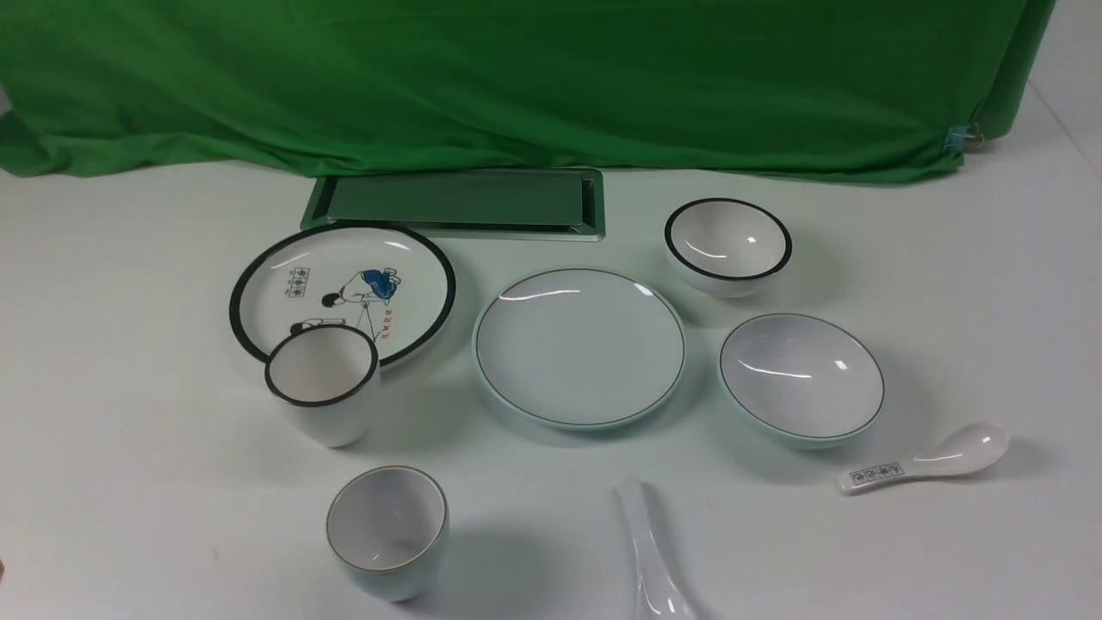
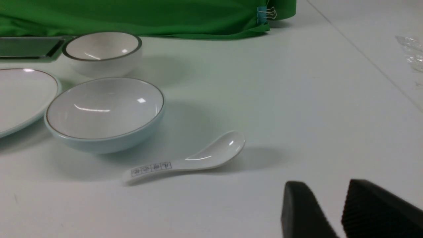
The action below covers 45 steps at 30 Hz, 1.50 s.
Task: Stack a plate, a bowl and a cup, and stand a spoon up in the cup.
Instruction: Use the right arm to grab a blue rice bowl
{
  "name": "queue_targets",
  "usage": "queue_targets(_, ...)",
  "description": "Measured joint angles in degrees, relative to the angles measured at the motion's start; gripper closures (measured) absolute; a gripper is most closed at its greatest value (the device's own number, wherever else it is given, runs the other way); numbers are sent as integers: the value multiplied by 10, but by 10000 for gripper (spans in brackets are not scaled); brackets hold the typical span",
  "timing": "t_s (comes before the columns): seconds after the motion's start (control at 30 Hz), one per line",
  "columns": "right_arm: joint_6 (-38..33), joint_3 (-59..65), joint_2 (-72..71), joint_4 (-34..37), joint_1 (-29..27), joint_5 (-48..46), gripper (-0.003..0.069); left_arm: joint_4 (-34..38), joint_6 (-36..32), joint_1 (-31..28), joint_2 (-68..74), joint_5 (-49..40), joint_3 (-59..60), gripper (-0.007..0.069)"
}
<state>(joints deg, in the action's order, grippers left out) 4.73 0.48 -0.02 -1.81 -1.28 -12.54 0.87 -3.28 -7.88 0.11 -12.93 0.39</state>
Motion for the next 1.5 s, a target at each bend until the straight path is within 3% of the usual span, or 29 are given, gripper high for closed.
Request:
queue_targets(0.8, 0, 0, 0, 1, 0, 0, 417, -1, 0, 0, 0, 1, 0, 653)
queue_targets(0.87, 0, 0, 0, 1, 0, 0, 417, 14, 9, 0, 0, 10, 0, 653)
queue_targets(0.97, 8, 0, 0, 2, 0, 0, 417, 96, 58, 0, 0, 33, 0, 653)
queue_targets(1.0, 42, 0, 0, 7, 0, 0, 417, 191, 116, 0, 0, 52, 0, 653)
queue_targets(1.1, 183, 0, 0, 36, 0, 0, 417, 376, 227, 0, 0, 69, 0, 653)
queue_targets(1.13, 244, 0, 0, 49, 0, 0, 417, 415, 253, 0, 0, 70, 0, 653)
queue_targets(1.17, 362, 0, 0, 69, 0, 1, 417, 454, 271, 0, 0, 72, 0, 653)
queue_targets(1.27, 560, 0, 0, 82, 0, -1, 417, 454, 284, 0, 0, 76, 0, 653)
queue_targets(1.37, 607, 0, 0, 80, 0, -4, 417, 461, 306, 0, 0, 77, 0, 653)
queue_targets(1.5, 556, 0, 0, 79, 0, -5, 417, 473, 321, 0, 0, 78, 0, 653)
